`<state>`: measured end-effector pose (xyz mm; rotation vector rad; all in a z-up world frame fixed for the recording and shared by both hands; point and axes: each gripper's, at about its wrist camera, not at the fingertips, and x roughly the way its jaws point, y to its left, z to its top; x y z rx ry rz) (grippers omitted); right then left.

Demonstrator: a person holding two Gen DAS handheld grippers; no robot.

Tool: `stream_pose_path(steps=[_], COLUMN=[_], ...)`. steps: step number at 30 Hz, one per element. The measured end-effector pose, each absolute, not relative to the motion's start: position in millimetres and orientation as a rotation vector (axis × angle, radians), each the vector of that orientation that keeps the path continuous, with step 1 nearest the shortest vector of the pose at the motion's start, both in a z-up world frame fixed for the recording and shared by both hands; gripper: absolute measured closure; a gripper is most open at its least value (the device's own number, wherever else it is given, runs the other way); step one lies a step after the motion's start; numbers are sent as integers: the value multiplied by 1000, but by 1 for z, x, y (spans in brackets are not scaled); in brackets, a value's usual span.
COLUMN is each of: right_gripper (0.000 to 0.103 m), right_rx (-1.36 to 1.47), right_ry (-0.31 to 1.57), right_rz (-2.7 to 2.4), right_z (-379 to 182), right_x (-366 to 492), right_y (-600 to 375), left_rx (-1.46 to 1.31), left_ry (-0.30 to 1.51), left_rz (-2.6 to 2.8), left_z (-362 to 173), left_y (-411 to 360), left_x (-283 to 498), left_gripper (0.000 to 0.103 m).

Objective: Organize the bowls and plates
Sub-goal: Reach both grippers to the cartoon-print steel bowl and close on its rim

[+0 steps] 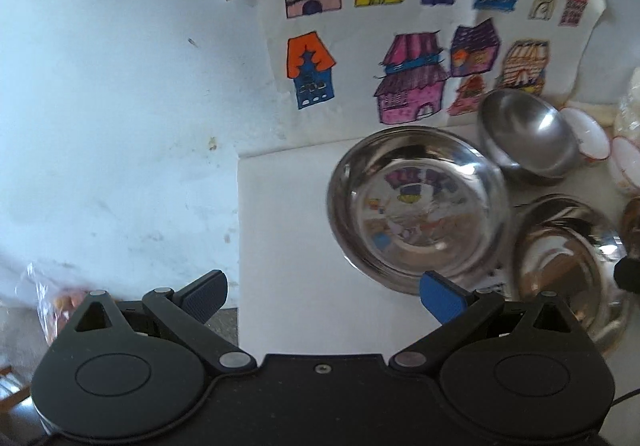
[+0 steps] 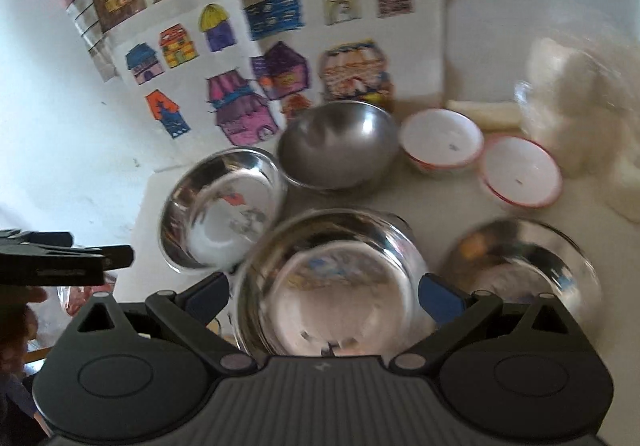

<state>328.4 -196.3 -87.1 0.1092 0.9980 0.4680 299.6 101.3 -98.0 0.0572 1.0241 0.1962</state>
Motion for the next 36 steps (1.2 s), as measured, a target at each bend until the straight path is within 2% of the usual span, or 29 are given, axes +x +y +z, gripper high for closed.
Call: stream_pose_path(steps=[18, 22, 27, 32, 36], right_gripper=[2, 11, 12, 23, 44], right_rx=[175, 198, 239, 246, 252], right_ry=[1003, 1029, 1049, 1064, 1068], right_rz=[578, 574, 565, 549, 537], right_z=[-110, -118, -125, -134, -136], right_x=[377, 386, 393, 401, 404], right_y=[-143, -138, -134, -128, -124], left_rx=[113, 88, 55, 28, -5], left_ry=[1057, 1062, 1071, 1075, 1082], left_rz=[126, 120, 106, 89, 79], left_z=[-130, -137, -141, -144, -147], left_y=[134, 137, 140, 140, 139], left_x=[361, 368, 375, 381, 385], left_gripper=[1, 5, 12, 23, 33])
